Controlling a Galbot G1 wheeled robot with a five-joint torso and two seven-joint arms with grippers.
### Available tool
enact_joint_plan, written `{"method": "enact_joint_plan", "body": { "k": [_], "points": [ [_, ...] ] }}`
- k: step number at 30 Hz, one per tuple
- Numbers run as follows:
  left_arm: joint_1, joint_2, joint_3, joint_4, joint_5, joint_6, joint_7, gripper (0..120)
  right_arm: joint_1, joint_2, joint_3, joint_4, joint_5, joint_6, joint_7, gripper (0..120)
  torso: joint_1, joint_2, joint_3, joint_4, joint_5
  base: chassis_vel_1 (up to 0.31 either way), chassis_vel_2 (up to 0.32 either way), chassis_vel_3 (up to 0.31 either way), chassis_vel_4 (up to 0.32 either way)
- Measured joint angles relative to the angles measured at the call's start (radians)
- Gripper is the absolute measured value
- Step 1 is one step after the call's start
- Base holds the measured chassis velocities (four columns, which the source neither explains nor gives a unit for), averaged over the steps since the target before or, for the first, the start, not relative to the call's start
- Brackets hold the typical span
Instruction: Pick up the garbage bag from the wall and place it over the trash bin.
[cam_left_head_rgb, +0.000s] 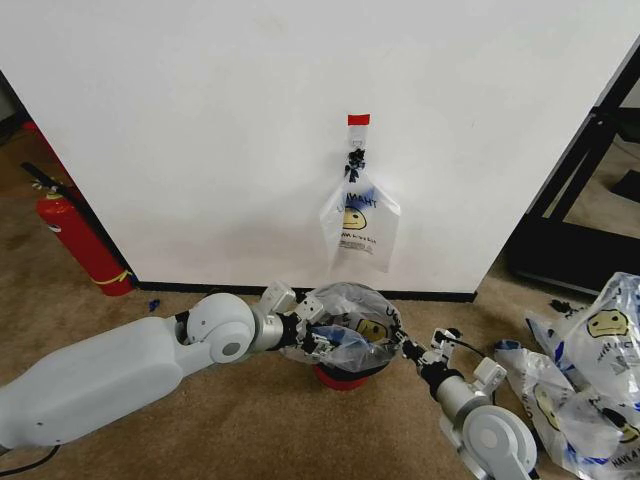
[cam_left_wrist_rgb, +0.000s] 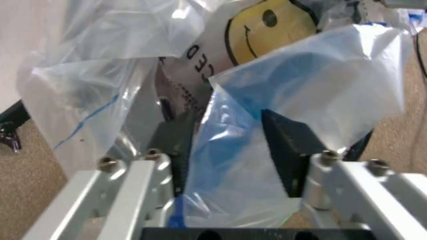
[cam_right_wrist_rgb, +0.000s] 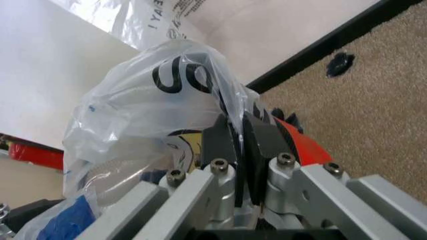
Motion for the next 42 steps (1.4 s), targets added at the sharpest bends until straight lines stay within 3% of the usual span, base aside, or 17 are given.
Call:
{"method": "enact_joint_plan", "body": {
  "k": [2, 9, 12, 18, 21, 28, 32, 42],
  "points": [
    [0.004, 0.001, -0.004, -0.001, -0.001, 0.0, -0.003, 36, 0.0, 0.0, 0.0, 0.0, 0.0, 0.0, 0.0, 0, 0.0, 0.0, 0.0, 0.0, 0.0, 0.0, 0.0, 0.0, 0.0],
    [0.061, 0.019, -0.041, -0.028, -0.002, 0.0, -0.025, 5, 0.004, 0.002, 0.001, -0.002, 0.006, 0.0, 0.004, 0, 0.0, 0.0, 0.0, 0.0001, 0.0, 0.0, 0.0, 0.0, 0.0],
    [0.074, 0.02, -0.052, -0.034, -0.002, 0.0, -0.031, 0, 0.004, 0.003, 0.001, -0.002, 0.007, 0.0, 0.006, 0, 0.0, 0.0, 0.0, 0.0, 0.0, 0.0, 0.0, 0.0, 0.0],
    [0.175, 0.039, -0.136, -0.1, 0.004, 0.0, -0.049, 0, 0.007, 0.021, 0.004, -0.004, 0.019, 0.0, 0.015, 0, 0.0, 0.0, 0.0, 0.0, 0.0, 0.0, 0.0, 0.0, 0.0],
    [0.294, 0.068, -0.221, -0.159, 0.044, 0.0, -0.048, 0, 0.01, 0.041, 0.011, -0.008, 0.03, 0.001, 0.025, 0, 0.0, 0.0, 0.0, 0.0, -0.0001, 0.0, 0.0, 0.0, 0.0],
    [0.496, 0.101, -0.337, -0.212, 0.177, -0.051, -0.019, 0, 0.011, 0.07, 0.021, -0.01, 0.044, 0.0, 0.039, 0, 0.0, 0.0, 0.0, 0.0003, -0.0001, 0.0, 0.0, 0.0, 0.0],
    [0.683, 0.07, -0.447, -0.241, 0.268, -0.105, -0.01, 0, 0.012, 0.096, 0.026, -0.01, 0.05, -0.004, 0.055, 0, 0.0, 0.0, 0.0, 0.0001, -0.0003, 0.0, 0.0, 0.0, 0.0],
    [0.782, 0.04, -0.396, -0.224, 0.434, -0.211, 0.03, 0, 0.018, 0.158, 0.024, 0.0, 0.065, -0.015, 0.091, 0, 0.0, 0.0, 0.0, 0.0001, -0.0001, 0.0, 0.0, 0.0, 0.0]
  ]
}}
